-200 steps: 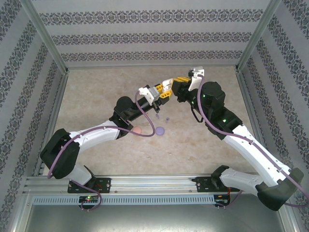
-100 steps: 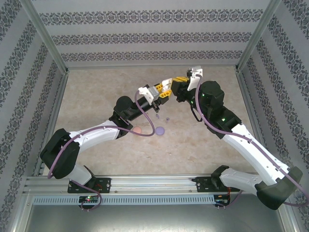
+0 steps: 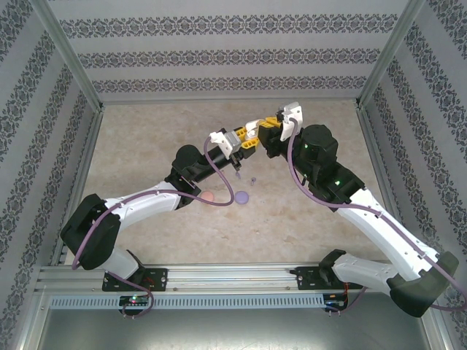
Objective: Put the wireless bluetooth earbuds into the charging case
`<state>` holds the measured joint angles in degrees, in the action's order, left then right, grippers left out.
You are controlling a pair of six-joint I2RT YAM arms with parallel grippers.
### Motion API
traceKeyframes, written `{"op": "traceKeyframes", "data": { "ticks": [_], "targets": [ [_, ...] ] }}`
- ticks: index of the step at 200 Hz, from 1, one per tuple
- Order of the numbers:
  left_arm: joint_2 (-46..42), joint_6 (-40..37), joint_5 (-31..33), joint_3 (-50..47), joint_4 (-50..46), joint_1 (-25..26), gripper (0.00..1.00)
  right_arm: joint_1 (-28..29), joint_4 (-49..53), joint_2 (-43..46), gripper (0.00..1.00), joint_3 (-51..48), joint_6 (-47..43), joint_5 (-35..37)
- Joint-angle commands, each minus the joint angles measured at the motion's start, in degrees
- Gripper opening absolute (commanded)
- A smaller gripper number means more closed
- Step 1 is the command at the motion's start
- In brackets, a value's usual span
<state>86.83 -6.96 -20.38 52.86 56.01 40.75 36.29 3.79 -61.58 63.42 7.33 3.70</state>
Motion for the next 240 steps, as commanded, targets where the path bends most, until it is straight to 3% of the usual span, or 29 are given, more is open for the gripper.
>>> {"op": "traceKeyframes", "data": {
  "ticks": [1, 62, 155, 198, 240],
  "targets": [
    [-2.6, 1.1, -0.3, 1.8, 5.3, -0.3, 0.00, 1.7, 4.6, 0.0, 0.22, -2.4, -2.2, -3.1],
    [-2.5, 1.3, -0.3, 2.1, 5.3, -0.3, 0.00, 2.3, 6.6, -0.7, 0.23, -2.1, -4.0, -4.7],
    [-2.4, 1.3, -0.3, 2.0, 5.5, -0.3, 0.00, 2.4, 8.0, -0.3, 0.35, -2.0, -4.0, -2.9],
    [-2.4, 1.2, -0.2, 1.9, 5.5, -0.3, 0.00, 2.3, 8.7, 1.1, 0.50, -2.4, -3.6, -2.5],
    [-2.6, 1.1, -0.1, 1.8, 5.4, -0.3, 0.00, 2.2, 9.5, 2.7, 0.55, -2.7, -2.8, -2.4]
  ]
}}
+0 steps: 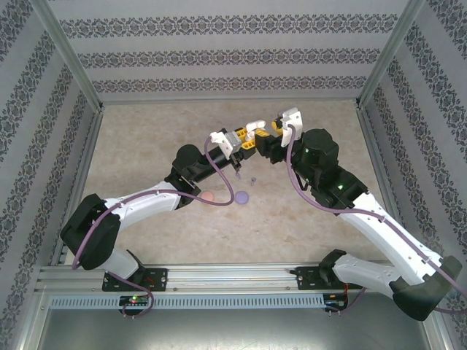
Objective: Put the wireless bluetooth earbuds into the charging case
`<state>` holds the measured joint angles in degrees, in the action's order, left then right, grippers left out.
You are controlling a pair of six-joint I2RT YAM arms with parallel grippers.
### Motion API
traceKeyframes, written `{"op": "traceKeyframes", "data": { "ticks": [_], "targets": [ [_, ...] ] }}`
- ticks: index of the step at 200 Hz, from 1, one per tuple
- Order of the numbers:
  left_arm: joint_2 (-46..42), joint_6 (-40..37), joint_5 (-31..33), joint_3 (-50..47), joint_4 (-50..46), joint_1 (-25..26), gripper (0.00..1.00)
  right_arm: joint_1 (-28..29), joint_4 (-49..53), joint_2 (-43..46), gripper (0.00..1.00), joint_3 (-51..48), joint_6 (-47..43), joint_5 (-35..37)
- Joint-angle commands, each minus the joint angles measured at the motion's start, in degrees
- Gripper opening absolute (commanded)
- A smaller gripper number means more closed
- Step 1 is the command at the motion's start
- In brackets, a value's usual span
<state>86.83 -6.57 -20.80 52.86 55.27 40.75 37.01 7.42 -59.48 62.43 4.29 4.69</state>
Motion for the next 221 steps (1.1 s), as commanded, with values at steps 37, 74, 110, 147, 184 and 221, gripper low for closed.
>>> {"op": "traceKeyframes", "data": {
  "ticks": [37, 74, 110, 147, 184, 221],
  "targets": [
    [-2.6, 0.6, 0.3, 1.9, 6.0, -0.3, 0.00, 1.6, 6.5, 2.4, 0.63, -2.5, 1.4, -4.6],
    [-2.5, 0.5, 0.3, 1.9, 6.1, -0.3, 0.00, 0.7, 7.2, 5.5, 0.69, -3.4, 3.3, -4.8],
    [-2.6, 0.4, 0.1, 1.5, 6.1, -0.2, 0.00, -4.0, 7.3, 10.6, 0.71, -4.7, 8.9, -6.9],
    [-2.6, 0.4, 0.0, 1.0, 6.0, -0.3, 0.00, -10.6, 9.1, 13.1, 0.70, -4.2, 14.7, -9.7],
    [-2.4, 0.0, -1.6, 0.3, 4.5, -0.3, 0.00, -14.1, 14.3, 5.8, 0.55, 4.2, 19.0, -11.8],
    [-2.4, 0.3, -3.8, -1.3, 3.6, -0.3, 0.00, -14.7, 21.5, -5.4, 0.30, 18.0, 20.3, -15.1]
  ]
}}
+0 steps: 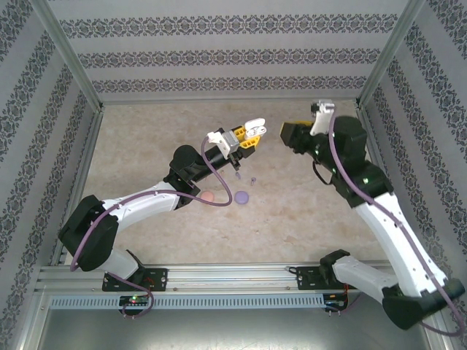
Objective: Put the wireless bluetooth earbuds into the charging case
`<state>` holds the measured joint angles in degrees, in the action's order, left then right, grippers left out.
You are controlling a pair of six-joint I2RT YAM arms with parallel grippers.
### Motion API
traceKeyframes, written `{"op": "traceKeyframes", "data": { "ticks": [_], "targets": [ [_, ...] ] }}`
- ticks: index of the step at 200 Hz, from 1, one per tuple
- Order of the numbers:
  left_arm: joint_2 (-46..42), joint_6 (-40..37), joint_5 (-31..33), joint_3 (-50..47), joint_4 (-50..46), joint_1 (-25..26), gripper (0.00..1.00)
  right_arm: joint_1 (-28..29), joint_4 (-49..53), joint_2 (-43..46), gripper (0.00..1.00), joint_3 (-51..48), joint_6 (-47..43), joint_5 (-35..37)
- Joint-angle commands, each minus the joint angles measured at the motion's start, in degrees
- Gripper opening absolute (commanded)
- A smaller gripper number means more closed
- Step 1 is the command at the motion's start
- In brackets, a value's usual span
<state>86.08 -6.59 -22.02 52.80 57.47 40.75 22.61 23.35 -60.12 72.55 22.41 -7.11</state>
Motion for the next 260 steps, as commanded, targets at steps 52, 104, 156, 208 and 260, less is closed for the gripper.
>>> {"op": "traceKeyframes", "data": {
  "ticks": [52, 104, 156, 208, 260],
  "targets": [
    [-1.6, 2.8, -7.7, -3.5, 3.5, -0.4, 0.00, -0.7, 11.3, -12.1, 0.18, 18.1, 3.1, -2.2],
    [0.7, 11.3, -16.0, -3.2, 9.7, -2.9, 0.00, -1.6, 13.9, -14.1, 0.17, 20.0, 4.5, -2.6],
    [2.1, 11.6, -17.7, -1.3, 6.9, -3.0, 0.00, -1.9, 17.0, -20.9, 0.16, 25.5, 4.5, -8.4],
    [3.6, 12.0, -18.1, 0.4, 5.5, -3.0, 0.00, -1.3, 19.6, -28.6, 0.13, 31.4, 4.9, -13.9],
    [5.3, 11.3, -17.3, 2.3, 4.1, -3.0, 0.00, 1.3, 25.6, -28.7, 0.07, 31.6, 1.0, -14.3]
  ]
}}
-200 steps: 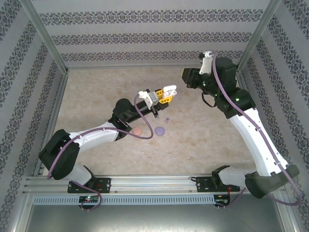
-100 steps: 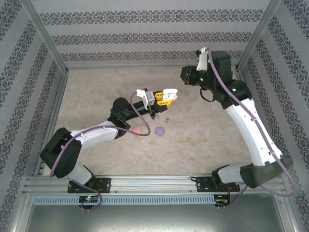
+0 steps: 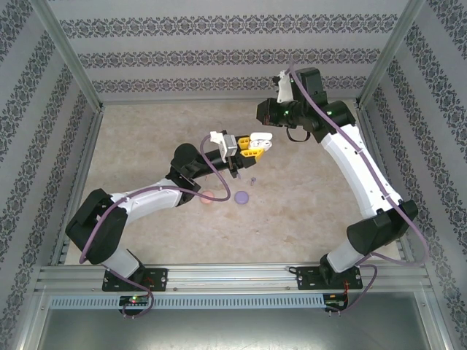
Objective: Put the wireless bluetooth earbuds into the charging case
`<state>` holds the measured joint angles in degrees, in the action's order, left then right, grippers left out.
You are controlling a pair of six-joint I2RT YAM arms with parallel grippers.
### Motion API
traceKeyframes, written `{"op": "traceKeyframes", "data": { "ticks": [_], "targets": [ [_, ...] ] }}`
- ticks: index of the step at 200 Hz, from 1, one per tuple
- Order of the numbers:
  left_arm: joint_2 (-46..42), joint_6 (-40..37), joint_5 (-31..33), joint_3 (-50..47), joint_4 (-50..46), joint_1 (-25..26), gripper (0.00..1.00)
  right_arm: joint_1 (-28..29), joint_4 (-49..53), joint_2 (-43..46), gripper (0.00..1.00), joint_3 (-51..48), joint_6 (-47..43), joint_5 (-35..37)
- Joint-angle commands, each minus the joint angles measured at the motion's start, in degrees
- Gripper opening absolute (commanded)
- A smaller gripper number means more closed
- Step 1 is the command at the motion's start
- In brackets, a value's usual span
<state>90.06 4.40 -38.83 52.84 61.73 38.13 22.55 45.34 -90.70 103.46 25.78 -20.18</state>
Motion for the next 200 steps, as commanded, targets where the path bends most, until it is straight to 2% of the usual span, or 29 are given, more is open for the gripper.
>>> {"op": "traceKeyframes", "data": {
  "ticks": [1, 85, 131, 200],
  "targets": [
    [1.4, 0.3, -0.5, 2.3, -0.1, -0.4, 0.00, 1.5, 3.6, 1.9, 0.07, 0.5, -2.4, -1.1],
    [4.7, 1.1, 0.6, 3.9, 1.0, -0.4, 0.00, 1.8, 3.4, 10.7, 0.05, -8.1, -1.1, 0.2],
    [4.9, 1.1, 0.9, 3.5, 1.0, -0.4, 0.00, 0.5, -0.2, 13.0, 0.06, -8.8, 0.5, 2.8],
    [4.6, 1.1, 0.7, 3.5, 1.2, -0.4, 0.00, -0.9, -0.3, 18.3, 0.06, -11.1, 1.7, 6.3]
  ]
}}
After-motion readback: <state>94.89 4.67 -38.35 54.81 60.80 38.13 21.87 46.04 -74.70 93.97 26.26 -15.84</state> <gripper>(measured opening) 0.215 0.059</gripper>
